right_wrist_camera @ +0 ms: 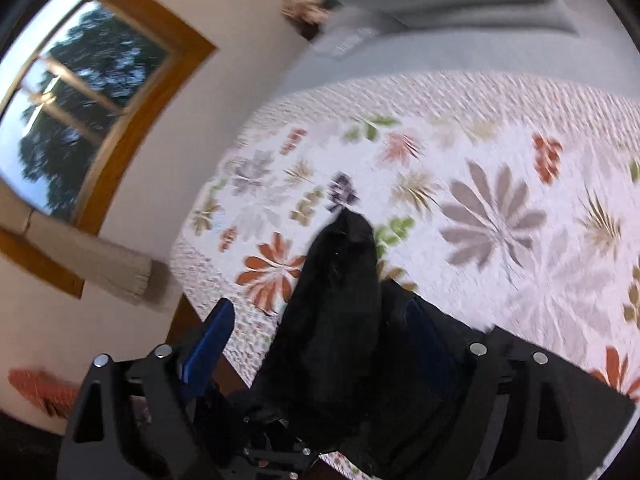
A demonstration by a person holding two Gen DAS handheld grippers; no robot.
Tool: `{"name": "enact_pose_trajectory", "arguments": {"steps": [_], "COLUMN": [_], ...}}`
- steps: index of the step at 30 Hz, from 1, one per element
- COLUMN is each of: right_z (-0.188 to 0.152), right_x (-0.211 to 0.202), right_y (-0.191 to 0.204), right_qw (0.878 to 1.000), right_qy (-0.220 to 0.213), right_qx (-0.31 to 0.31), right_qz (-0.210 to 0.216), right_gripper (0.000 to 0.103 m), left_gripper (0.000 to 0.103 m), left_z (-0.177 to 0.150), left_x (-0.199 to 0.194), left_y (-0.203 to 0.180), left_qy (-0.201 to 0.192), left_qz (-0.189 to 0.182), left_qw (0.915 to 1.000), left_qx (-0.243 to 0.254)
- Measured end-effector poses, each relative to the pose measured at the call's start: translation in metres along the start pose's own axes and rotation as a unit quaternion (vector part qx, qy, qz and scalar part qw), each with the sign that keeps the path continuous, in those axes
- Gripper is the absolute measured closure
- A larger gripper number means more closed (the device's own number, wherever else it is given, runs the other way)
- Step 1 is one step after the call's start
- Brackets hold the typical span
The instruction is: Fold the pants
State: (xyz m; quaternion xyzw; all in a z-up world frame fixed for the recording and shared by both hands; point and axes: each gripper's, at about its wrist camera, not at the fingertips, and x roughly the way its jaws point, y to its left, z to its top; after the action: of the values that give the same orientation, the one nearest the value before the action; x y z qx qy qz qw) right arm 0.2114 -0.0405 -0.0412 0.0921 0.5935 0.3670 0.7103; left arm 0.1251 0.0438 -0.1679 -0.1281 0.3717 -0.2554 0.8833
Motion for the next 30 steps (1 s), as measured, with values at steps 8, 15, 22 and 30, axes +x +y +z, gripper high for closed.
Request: {"name": "enact_pose_trajectory", "arguments": {"steps": [8,15,22,30], "right_z": [-0.005,-0.013,-0.023,-0.048], "right_x": [0.041,0.064,0.053,0.013], "right_y": [-0.049,-0.058,-0.060,-0.062], "right_qw": [0.997,0.996,0.998,0.998], "right_qy": [0.048,0.060,0.039,0.009], "right_qx": [0.059,0.049,0.039,0.055], "right_qz": [-0.029,-0.040,-0.022,0.024], "right_gripper": [0.013,0.057,0.080,0.085], "left_gripper": [0.073,0.070,0.069,0.069], "left_z": [-0.002,-0.004,-0.010,-0.015], "left_x": [0.020,0.020,0.024,0.017], "left_y": [-0.015,-0.014,-0.017,-0.044], "left_qy": [0.019,0.034,0.042,0.046], "left_qz": [0.012,0.017,0.024,0.023], "left_qw": [0.9993,0.9985,0.9979,0.9959], "left_qx": [0.029,0.039,0.042,0.075]}}
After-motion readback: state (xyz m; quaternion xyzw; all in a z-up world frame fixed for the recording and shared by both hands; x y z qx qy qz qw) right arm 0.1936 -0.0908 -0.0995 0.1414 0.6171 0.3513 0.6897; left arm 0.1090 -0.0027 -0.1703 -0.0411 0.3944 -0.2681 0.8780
